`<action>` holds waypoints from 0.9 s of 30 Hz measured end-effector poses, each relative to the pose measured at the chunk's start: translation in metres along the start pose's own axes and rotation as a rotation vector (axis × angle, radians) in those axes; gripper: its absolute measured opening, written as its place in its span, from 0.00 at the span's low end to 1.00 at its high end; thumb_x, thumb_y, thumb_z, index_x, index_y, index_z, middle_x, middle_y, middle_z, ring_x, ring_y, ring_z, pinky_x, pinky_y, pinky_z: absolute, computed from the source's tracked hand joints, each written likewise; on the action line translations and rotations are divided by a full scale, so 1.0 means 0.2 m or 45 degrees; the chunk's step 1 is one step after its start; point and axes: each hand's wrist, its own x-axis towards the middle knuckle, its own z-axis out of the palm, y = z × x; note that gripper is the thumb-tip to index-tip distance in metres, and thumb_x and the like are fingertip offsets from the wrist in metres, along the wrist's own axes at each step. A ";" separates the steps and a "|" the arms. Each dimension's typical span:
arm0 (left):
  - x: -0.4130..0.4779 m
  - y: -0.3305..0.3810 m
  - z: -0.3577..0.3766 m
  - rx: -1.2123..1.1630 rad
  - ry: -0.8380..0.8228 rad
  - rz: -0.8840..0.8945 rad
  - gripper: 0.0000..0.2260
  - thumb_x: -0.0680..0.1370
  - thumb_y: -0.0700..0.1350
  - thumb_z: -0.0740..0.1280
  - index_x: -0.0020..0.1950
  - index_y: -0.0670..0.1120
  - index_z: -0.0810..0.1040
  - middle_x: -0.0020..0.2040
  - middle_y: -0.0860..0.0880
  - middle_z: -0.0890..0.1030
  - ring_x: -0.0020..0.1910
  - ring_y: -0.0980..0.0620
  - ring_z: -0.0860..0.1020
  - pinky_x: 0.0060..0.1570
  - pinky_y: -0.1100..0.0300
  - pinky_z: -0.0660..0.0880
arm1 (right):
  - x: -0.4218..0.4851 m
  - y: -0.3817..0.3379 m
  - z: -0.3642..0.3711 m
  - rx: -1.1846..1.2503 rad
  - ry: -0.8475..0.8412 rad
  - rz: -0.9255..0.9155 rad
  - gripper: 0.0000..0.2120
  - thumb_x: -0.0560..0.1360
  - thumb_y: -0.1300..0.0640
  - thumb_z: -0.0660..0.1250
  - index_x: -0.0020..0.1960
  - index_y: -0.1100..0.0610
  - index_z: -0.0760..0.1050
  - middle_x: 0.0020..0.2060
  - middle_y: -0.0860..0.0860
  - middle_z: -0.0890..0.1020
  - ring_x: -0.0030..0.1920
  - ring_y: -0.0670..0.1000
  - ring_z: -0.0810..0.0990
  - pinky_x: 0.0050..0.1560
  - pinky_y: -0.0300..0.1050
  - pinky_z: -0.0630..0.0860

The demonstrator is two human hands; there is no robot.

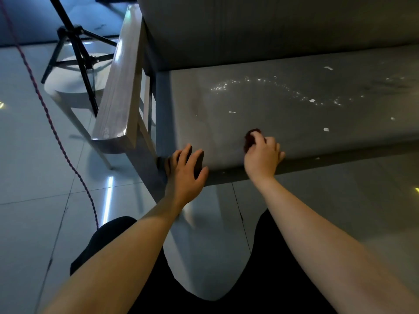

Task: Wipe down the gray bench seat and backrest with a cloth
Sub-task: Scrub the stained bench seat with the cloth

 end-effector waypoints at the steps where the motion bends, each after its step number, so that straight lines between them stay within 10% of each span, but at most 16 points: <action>1: -0.01 0.00 0.00 -0.002 0.003 0.006 0.26 0.81 0.56 0.65 0.79 0.54 0.64 0.82 0.51 0.57 0.80 0.50 0.49 0.76 0.45 0.50 | -0.04 -0.06 0.02 0.042 -0.035 -0.048 0.17 0.80 0.57 0.62 0.68 0.48 0.75 0.61 0.55 0.76 0.62 0.58 0.73 0.64 0.55 0.63; 9: -0.06 -0.01 0.04 0.156 0.070 0.070 0.28 0.81 0.59 0.61 0.80 0.55 0.62 0.82 0.51 0.59 0.80 0.49 0.52 0.77 0.45 0.46 | -0.20 -0.17 0.05 0.001 -0.188 -0.481 0.20 0.81 0.59 0.61 0.71 0.47 0.73 0.63 0.54 0.75 0.64 0.56 0.72 0.65 0.53 0.59; 17: -0.05 -0.01 0.03 0.099 0.041 0.040 0.28 0.81 0.58 0.64 0.79 0.57 0.62 0.82 0.53 0.57 0.80 0.51 0.49 0.76 0.47 0.42 | -0.02 -0.02 -0.04 -0.034 -0.051 0.056 0.18 0.80 0.57 0.63 0.68 0.47 0.74 0.62 0.55 0.74 0.63 0.58 0.71 0.65 0.56 0.61; 27: -0.02 0.05 0.02 -0.048 0.054 -0.035 0.26 0.77 0.57 0.65 0.74 0.56 0.68 0.78 0.52 0.63 0.77 0.50 0.53 0.76 0.41 0.55 | -0.18 -0.21 0.05 -0.045 -0.237 -0.431 0.20 0.81 0.57 0.60 0.71 0.45 0.71 0.63 0.53 0.73 0.65 0.56 0.70 0.68 0.57 0.58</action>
